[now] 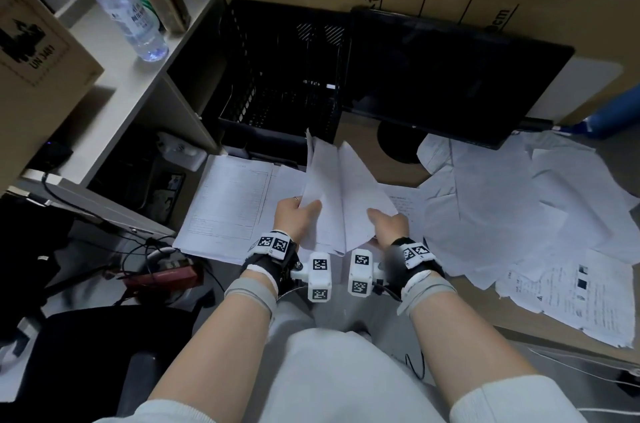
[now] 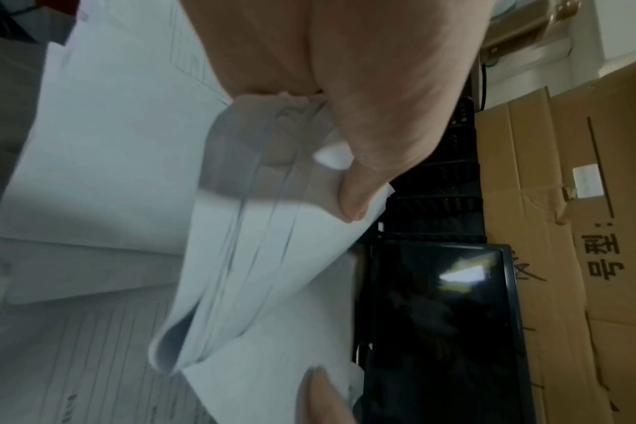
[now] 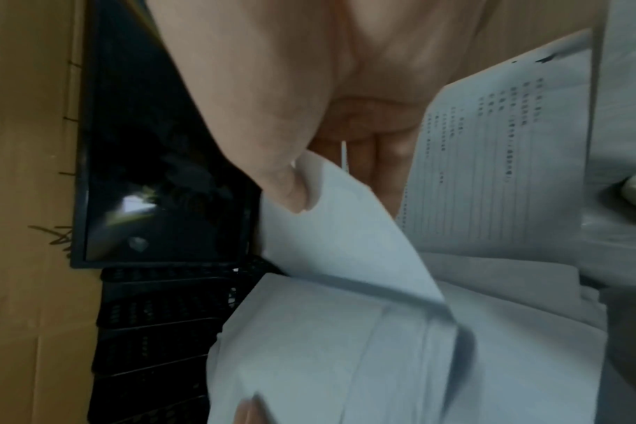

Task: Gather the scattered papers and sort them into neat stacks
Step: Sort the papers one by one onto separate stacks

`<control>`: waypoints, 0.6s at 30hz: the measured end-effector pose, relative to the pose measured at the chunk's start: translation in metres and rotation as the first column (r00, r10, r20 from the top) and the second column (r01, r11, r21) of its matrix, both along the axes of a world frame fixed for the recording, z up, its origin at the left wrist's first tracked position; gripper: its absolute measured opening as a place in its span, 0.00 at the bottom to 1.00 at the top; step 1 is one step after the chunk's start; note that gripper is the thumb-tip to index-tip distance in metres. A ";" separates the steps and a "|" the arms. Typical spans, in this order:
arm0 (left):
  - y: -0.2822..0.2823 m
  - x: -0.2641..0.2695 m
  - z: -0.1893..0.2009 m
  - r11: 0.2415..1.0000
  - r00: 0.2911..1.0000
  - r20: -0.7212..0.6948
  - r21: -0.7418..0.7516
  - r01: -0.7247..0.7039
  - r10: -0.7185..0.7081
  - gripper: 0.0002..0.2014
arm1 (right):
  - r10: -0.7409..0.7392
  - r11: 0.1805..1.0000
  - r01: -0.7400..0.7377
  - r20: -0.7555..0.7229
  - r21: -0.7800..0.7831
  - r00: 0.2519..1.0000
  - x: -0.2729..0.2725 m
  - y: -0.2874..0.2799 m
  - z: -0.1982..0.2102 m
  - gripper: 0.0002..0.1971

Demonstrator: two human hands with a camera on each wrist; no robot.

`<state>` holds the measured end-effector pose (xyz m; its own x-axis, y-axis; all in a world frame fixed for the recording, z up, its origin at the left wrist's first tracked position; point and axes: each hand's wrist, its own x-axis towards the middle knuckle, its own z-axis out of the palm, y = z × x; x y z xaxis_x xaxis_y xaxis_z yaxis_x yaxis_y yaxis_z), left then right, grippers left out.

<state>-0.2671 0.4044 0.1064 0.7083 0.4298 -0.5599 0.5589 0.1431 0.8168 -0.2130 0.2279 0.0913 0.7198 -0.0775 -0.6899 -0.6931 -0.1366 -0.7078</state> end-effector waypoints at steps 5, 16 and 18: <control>0.022 -0.030 -0.004 0.999 0.999 -0.034 0.019 -0.038 0.038 0.07 | 0.099 0.990 -0.105 -0.066 -0.095 0.993 -0.002 0.004 -0.014 0.09; 0.097 -0.066 -0.022 0.978 0.984 -0.008 0.108 -0.178 0.180 0.04 | 0.291 0.915 -0.337 -0.213 -0.223 0.933 -0.023 0.062 -0.051 0.24; 0.111 -0.063 -0.028 0.947 0.969 -0.002 0.214 -0.241 0.247 0.08 | 0.279 0.889 -0.352 -0.262 -0.293 0.924 -0.023 0.065 -0.055 0.21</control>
<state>-0.3304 0.5158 0.0786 0.5519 0.6980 -0.4563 0.5516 0.1048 0.8275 -0.2363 0.2924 0.0363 0.5882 -0.1183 -0.8001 -0.6989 -0.5720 -0.4293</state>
